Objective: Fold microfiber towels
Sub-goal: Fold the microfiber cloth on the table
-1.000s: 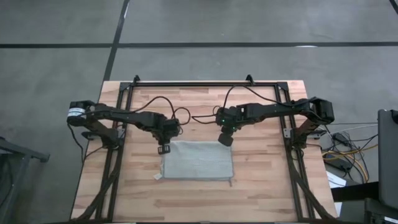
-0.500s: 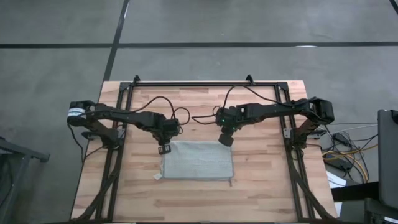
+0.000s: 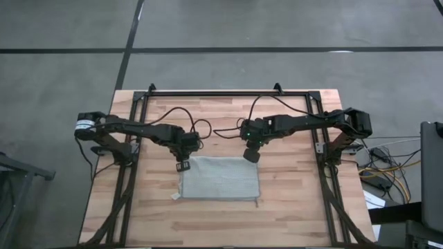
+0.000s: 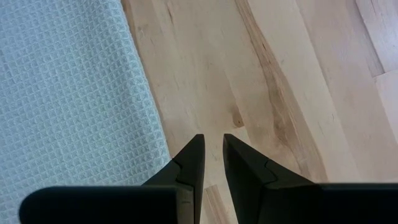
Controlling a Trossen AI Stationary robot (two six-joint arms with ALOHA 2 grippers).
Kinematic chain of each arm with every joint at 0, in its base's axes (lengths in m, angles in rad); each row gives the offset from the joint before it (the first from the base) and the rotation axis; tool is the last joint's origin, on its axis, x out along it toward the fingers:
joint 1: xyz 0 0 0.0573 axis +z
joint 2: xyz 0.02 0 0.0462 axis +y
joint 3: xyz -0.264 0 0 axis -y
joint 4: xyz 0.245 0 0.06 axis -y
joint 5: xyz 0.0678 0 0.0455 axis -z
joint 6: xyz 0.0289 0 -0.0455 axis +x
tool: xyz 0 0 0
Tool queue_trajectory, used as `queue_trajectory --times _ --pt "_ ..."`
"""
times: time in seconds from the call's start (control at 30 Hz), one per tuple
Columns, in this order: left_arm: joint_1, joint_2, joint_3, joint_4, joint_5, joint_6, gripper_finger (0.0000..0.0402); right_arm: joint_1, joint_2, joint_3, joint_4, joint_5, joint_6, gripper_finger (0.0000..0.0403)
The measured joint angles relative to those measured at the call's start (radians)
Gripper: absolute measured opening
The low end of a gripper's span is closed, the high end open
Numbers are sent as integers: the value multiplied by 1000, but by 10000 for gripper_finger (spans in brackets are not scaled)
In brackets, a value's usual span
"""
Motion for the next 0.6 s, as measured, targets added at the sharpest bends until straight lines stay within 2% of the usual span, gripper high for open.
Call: queue_trajectory --times 0.27,0.43,0.6 --pt "0 0 0 -3 0 -30 53 0 0 0 -33 6 0 55" --pt "0 0 -2 -11 -5 -85 53 -1 0 0 -99 132 44 45" --pt "-3 -1 -2 -9 -7 59 53 -1 -1 0 -102 137 40 38"
